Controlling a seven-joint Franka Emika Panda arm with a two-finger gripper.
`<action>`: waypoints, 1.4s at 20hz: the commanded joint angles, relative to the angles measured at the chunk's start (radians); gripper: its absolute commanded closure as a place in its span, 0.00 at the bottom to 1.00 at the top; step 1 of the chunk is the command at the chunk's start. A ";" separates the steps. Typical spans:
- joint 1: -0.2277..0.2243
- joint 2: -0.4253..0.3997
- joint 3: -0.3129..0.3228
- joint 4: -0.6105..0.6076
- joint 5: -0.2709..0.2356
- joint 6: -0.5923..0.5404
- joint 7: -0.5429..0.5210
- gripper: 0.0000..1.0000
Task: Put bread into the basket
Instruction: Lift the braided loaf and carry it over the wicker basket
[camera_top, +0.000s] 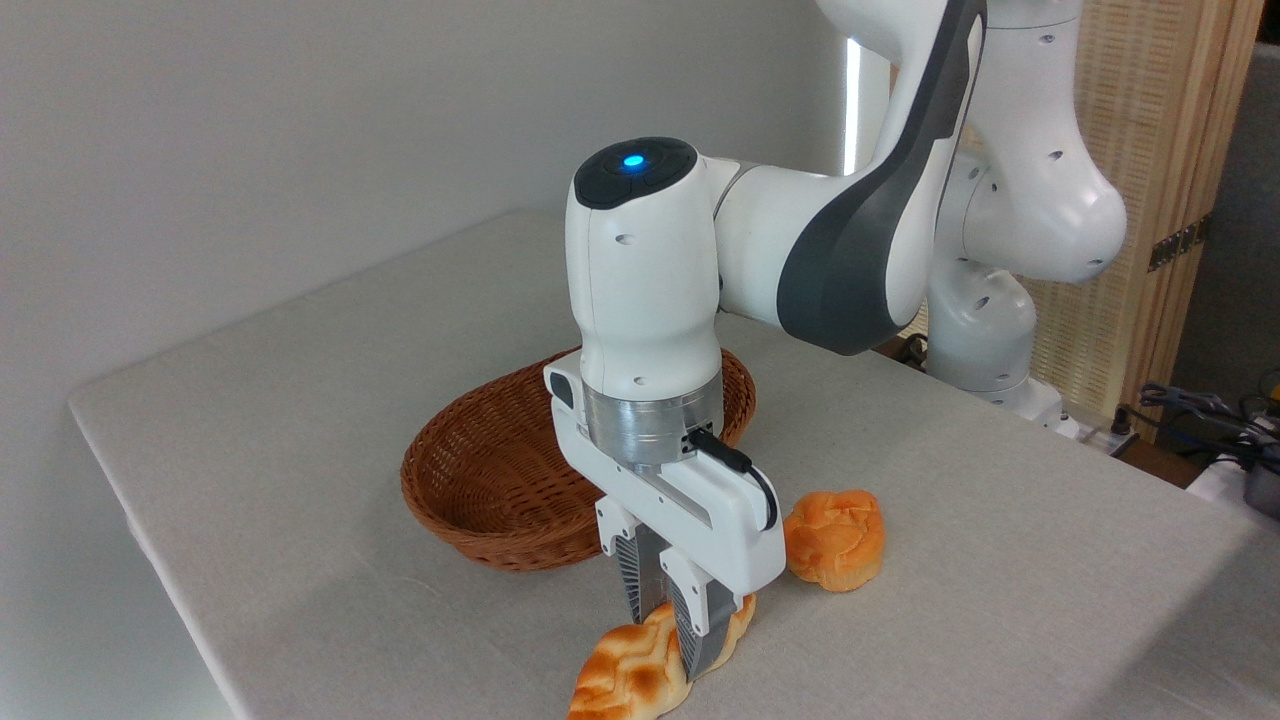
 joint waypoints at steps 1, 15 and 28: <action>-0.001 0.001 0.002 0.046 0.006 0.003 0.001 0.70; -0.011 -0.045 -0.237 0.243 -0.116 -0.482 -0.094 0.57; -0.021 -0.037 -0.319 0.126 -0.132 -0.307 -0.100 0.00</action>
